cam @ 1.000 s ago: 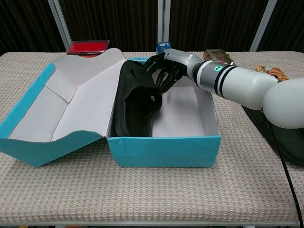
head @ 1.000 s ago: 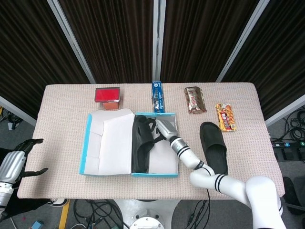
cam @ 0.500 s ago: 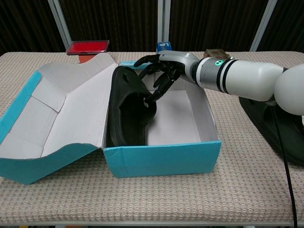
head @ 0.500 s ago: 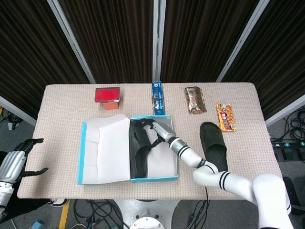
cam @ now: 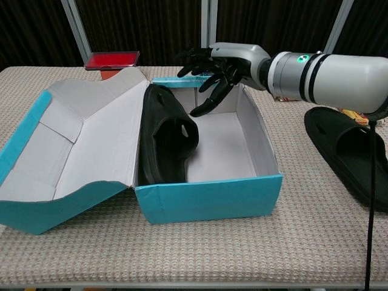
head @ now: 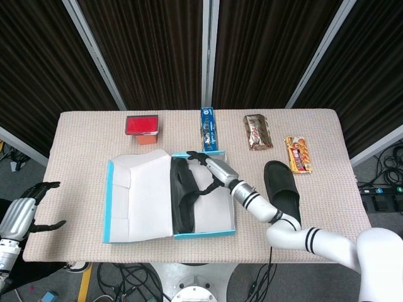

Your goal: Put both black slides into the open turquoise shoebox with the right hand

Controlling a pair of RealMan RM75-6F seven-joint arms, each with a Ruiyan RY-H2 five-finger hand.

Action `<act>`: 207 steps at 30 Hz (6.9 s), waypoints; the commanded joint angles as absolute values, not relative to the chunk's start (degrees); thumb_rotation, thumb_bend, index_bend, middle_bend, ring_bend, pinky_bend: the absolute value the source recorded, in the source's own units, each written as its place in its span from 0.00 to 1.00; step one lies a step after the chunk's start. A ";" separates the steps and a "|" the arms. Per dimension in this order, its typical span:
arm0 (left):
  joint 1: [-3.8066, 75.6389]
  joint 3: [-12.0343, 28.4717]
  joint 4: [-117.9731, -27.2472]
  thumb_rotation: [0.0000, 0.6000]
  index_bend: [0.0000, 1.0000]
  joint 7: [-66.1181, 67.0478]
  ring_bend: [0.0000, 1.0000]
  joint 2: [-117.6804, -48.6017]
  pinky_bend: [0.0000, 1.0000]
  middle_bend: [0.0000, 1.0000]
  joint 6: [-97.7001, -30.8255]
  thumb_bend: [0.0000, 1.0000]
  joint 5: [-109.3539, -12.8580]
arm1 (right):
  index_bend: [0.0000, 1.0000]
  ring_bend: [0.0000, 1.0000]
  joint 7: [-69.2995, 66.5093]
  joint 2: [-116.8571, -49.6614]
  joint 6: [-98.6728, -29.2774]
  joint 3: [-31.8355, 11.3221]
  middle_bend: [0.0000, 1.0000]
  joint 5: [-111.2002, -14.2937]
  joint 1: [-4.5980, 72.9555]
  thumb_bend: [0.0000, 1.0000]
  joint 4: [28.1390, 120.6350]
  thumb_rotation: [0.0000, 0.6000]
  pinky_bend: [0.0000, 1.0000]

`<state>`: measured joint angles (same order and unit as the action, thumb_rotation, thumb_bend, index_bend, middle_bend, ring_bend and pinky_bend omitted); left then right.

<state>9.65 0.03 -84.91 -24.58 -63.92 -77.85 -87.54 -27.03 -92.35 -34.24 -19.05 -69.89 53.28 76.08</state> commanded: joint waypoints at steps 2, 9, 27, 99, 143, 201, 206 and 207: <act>9.84 0.08 -85.17 1.00 0.17 -24.43 0.12 -63.92 0.18 0.22 -77.58 0.04 -87.46 | 0.00 0.00 -23.81 -81.78 -38.58 -20.87 0.13 -69.40 49.92 0.00 88.08 1.00 0.19; 10.60 0.57 -85.40 1.00 0.18 -24.19 0.12 -64.28 0.18 0.22 -76.87 0.04 -87.17 | 0.00 0.05 -6.91 -65.54 -42.63 -20.68 0.18 -61.33 47.57 0.00 99.77 1.00 0.24; 11.61 0.51 -84.31 1.00 0.18 -26.95 0.12 -64.60 0.18 0.22 -75.61 0.04 -87.39 | 0.00 0.04 36.69 -59.62 -43.30 -0.29 0.16 -14.71 66.48 0.00 99.47 1.00 0.24; 11.32 -1.47 -79.20 1.00 0.18 -32.93 0.12 -66.37 0.18 0.22 -74.97 0.04 -88.41 | 0.26 0.14 49.79 -80.14 -44.38 13.14 0.25 1.80 74.24 0.03 84.52 1.00 0.24; 12.57 -1.38 -82.28 1.00 0.18 -29.87 0.12 -65.77 0.18 0.22 -73.98 0.04 -88.58 | 0.55 0.42 18.10 -51.90 -54.31 -10.40 0.50 -35.14 55.49 0.22 112.22 1.00 0.61; 11.41 -0.02 -80.82 1.00 0.18 -31.27 0.12 -65.64 0.18 0.22 -75.80 0.04 -86.99 | 0.56 0.41 -4.09 -85.14 -37.57 -12.73 0.50 -49.47 53.59 0.22 81.85 1.00 0.61; 11.30 0.01 -80.66 1.00 0.18 -31.53 0.12 -65.64 0.18 0.22 -75.82 0.04 -86.82 | 0.56 0.41 -1.52 -85.48 -37.19 -12.54 0.50 -45.69 54.76 0.22 81.67 1.00 0.61; 11.27 -0.01 -80.62 1.00 0.18 -31.60 0.12 -65.65 0.18 0.22 -75.81 0.04 -86.81 | 0.56 0.41 -1.30 -85.47 -37.07 -12.59 0.50 -45.15 54.92 0.22 81.78 1.00 0.61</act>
